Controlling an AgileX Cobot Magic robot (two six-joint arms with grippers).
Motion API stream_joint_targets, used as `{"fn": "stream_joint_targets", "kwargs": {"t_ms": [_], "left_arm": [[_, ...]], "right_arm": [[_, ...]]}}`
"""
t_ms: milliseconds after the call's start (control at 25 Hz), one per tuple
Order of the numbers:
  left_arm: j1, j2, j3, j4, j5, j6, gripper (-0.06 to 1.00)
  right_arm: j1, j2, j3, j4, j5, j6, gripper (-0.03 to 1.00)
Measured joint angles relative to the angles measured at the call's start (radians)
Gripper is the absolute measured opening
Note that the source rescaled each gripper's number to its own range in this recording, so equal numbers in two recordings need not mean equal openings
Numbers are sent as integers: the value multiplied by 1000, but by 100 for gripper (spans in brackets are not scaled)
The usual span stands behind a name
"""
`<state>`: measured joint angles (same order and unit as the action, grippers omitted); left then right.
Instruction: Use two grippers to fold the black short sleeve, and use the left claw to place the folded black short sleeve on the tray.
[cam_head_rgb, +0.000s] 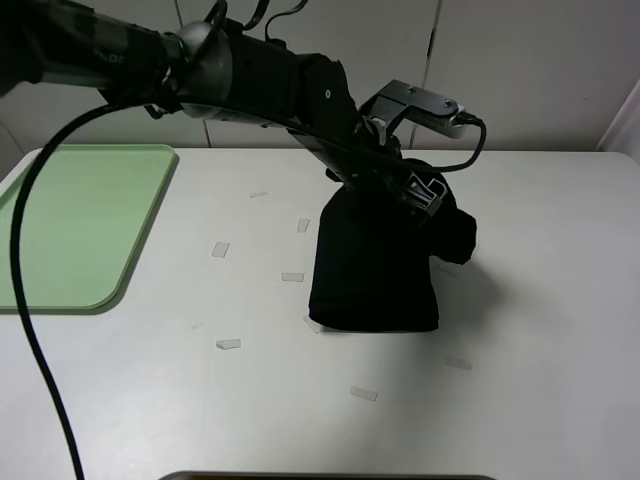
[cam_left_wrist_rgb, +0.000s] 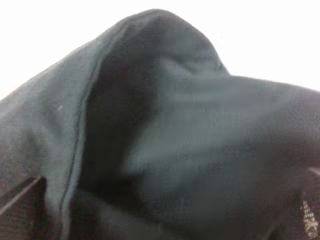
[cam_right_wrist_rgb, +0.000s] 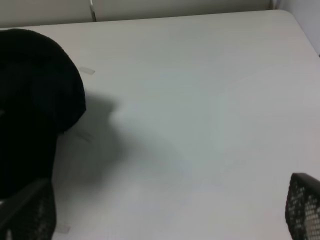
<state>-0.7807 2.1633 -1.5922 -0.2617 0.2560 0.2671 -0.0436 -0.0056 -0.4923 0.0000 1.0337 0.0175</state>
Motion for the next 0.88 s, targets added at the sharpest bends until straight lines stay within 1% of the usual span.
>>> {"fn": "stream_joint_targets", "kwargs": {"t_ms": [200,360,560,880], "left_arm": [[-27,31,-22,-39,-76,0,100],[-41,43,-51,-44,-110,0,100],[-58,47,-52,-45,-159,-4,100],[-96,121,-54,-45,-238,-66,100]], "right_arm": [[0,0,0,0,0,0,100],[0,0,0,0,0,0,100],[0,0,0,0,0,0,100],[0,0,0,0,0,0,100]]}}
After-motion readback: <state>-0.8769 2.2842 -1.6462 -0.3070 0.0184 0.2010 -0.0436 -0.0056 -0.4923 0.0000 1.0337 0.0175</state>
